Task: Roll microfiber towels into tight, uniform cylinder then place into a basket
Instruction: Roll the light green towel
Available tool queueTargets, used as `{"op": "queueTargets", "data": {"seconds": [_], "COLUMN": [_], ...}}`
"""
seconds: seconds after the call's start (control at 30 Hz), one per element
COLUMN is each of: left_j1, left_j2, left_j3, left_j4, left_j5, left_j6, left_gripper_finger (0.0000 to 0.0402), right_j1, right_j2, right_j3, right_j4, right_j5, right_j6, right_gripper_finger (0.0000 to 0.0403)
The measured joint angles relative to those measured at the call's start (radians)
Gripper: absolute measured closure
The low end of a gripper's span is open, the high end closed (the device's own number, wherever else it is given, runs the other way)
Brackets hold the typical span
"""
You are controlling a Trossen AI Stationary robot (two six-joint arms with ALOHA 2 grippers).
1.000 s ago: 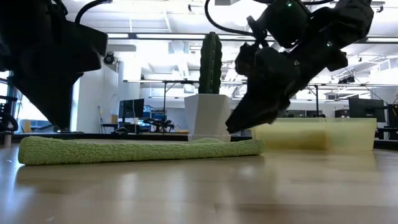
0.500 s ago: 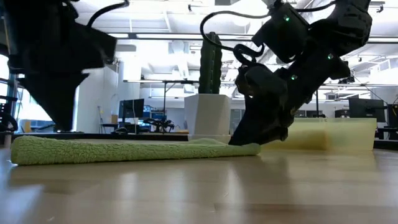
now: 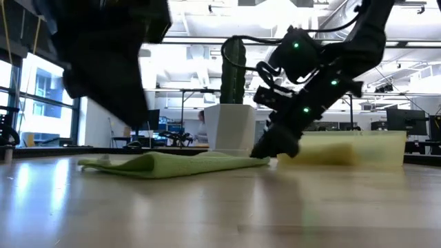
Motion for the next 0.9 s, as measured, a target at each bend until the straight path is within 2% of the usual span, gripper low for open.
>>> {"op": "queueTargets", "data": {"seconds": [0.07, 0.13, 0.3, 0.47, 0.67, 0.9], "left_j1": [0.001, 0.006, 0.036, 0.096, 0.173, 0.213], "left_j2": [0.000, -0.002, -0.003, -0.004, -0.004, -0.001], "left_j3": [0.000, 0.000, 0.000, 0.000, 0.000, -0.048], "left_j4": [0.056, 0.072, -0.016, -0.243, -0.396, -0.361], "left_j5": [-0.012, -0.032, -0.050, -0.050, -0.051, -0.017], "left_j6": [0.077, 0.139, 0.213, 0.245, 0.245, 0.245], "left_gripper_finger": [0.0284, 0.0284, 0.0284, 0.0284, 0.0284, 0.0284], "right_j1": [-0.031, -0.048, -0.005, 0.120, 0.259, 0.318], "right_j2": [0.000, -0.014, -0.120, -0.146, -0.090, -0.011], "right_j3": [0.000, 0.000, 0.002, 0.003, 0.003, 0.003], "right_j4": [0.055, 0.072, 0.035, 0.062, 0.077, 0.164], "right_j5": [0.014, 0.012, -0.036, -0.069, 0.080, 0.139], "right_j6": [-0.066, -0.053, 0.250, 0.496, 0.716, 0.786], "right_gripper_finger": [0.0265, 0.0265, 0.0265, 0.0265, 0.0265, 0.0265]}}
